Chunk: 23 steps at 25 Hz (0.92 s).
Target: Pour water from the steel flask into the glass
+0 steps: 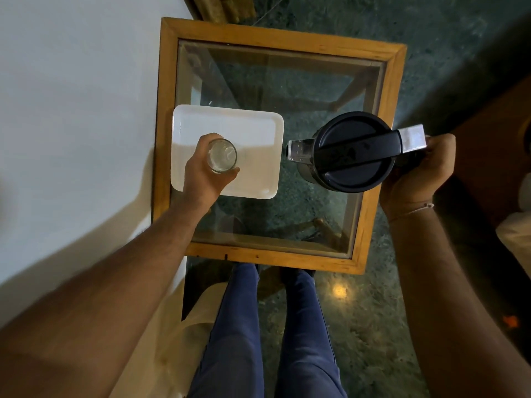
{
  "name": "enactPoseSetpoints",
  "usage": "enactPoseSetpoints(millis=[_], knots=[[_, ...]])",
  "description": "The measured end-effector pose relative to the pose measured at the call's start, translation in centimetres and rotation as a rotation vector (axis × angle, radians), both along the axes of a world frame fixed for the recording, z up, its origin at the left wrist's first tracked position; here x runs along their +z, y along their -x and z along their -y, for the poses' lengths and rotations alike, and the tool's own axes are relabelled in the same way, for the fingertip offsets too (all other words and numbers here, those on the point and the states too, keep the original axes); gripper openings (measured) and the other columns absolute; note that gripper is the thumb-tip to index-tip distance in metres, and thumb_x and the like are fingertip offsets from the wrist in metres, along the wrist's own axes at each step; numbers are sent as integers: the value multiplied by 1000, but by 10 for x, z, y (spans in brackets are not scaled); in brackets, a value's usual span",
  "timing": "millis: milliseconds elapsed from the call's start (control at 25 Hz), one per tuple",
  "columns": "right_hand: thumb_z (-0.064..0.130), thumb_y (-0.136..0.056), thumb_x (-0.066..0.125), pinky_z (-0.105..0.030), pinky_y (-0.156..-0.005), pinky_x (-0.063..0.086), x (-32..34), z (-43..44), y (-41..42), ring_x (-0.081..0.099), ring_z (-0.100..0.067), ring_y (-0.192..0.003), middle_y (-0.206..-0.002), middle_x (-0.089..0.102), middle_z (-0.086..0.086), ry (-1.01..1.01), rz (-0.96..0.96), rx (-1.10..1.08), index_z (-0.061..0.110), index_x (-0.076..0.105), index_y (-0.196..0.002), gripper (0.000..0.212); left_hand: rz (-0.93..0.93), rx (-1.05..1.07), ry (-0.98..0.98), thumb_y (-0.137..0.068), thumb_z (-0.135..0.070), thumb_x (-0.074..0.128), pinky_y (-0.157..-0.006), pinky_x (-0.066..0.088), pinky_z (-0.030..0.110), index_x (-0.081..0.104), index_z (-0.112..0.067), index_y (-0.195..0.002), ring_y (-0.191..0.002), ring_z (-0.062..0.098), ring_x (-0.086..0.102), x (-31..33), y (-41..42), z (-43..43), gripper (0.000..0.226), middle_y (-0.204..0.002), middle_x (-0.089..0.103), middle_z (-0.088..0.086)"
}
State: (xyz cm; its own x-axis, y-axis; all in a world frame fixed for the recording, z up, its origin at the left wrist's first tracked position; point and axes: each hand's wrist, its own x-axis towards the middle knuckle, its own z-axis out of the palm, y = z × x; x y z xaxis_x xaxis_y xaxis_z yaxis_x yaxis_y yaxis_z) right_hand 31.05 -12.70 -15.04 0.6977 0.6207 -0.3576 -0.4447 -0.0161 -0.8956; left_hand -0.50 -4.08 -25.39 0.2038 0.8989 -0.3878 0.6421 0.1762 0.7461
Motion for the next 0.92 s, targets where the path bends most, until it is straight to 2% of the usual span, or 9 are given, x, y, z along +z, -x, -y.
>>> enactPoseSetpoints(millis=[160, 280, 440, 520, 600, 680, 760, 840, 920], knots=[[4, -103, 22, -12, -48, 39, -3, 4, -1, 49, 5, -47, -49, 54, 20, 44, 22, 41, 35, 60, -46, 75, -46, -21, -15, -84, -36, 89, -102, 44, 12, 55, -19, -144, -124, 14, 57, -9, -1, 1, 71, -138, 61, -8], [6, -106, 18, -12, -50, 40, -6, 8, -4, 48, 6, -47, -48, 54, 20, 59, 29, 45, 35, 61, -45, 80, -43, -21, -26, -84, -37, 89, -104, 44, 15, 55, -22, -143, -123, 13, 57, -13, -4, 2, 70, -138, 61, -8], [8, -103, 24, -12, -49, 39, -4, 14, -5, 46, 4, -45, -47, 51, 20, 68, -4, -20, 34, 57, -45, 72, -45, -27, -32, -85, -39, 89, -97, 40, 1, 55, -25, -144, -117, 7, 58, -15, -7, 0, 69, -135, 57, -17], [12, -99, 30, -13, -48, 39, -4, 14, -6, 45, 3, -46, -48, 51, 19, 99, 19, -57, 31, 52, -56, 52, -54, -37, -31, -85, -41, 88, -95, 37, -2, 55, -27, -145, -117, 5, 57, -17, -8, -1, 70, -136, 56, -19], [17, -92, 35, -14, -49, 38, -7, 16, -7, 43, 2, -48, -50, 50, 20, 155, 70, -55, 21, 39, -67, 26, -69, -45, -33, -85, -44, 87, -98, 38, 3, 54, -28, -146, -121, 7, 56, -19, -9, -1, 72, -137, 57, -18], [20, -88, 40, -15, -51, 39, -9, 22, -9, 43, 0, -51, -54, 52, 19, 190, 123, -20, 19, 35, -70, 19, -95, -65, -43, -83, -47, 87, -106, 46, 16, 51, -30, -147, -124, 9, 56, -22, -8, 2, 75, -140, 59, -15], [32, -88, 46, -15, -58, 43, -2, 23, -13, 47, -4, -61, -68, 55, 13, 205, 153, 71, 19, 41, -74, 19, -107, -111, -31, -81, -43, 91, -114, 52, 38, 45, -33, -152, -131, 13, 56, -14, -4, 0, 85, -149, 59, -8], [47, -88, 45, -20, -67, 46, 7, 21, -13, 49, -10, -72, -81, 52, 0, 253, 253, 195, 23, 49, -78, 26, -138, -143, -19, -77, -37, 96, -117, 50, 50, 33, -35, -161, -144, 21, 50, 3, 2, 7, 104, -161, 51, -2], [43, -99, 37, -32, -75, 47, 28, 26, -11, 56, -15, -82, -89, 56, -9, 307, 373, 295, 25, 59, -83, 32, -259, -130, -114, -76, -36, 94, -122, 45, 61, 22, -34, -166, -155, 28, 40, 36, 7, 28, 116, -170, 39, 2]])
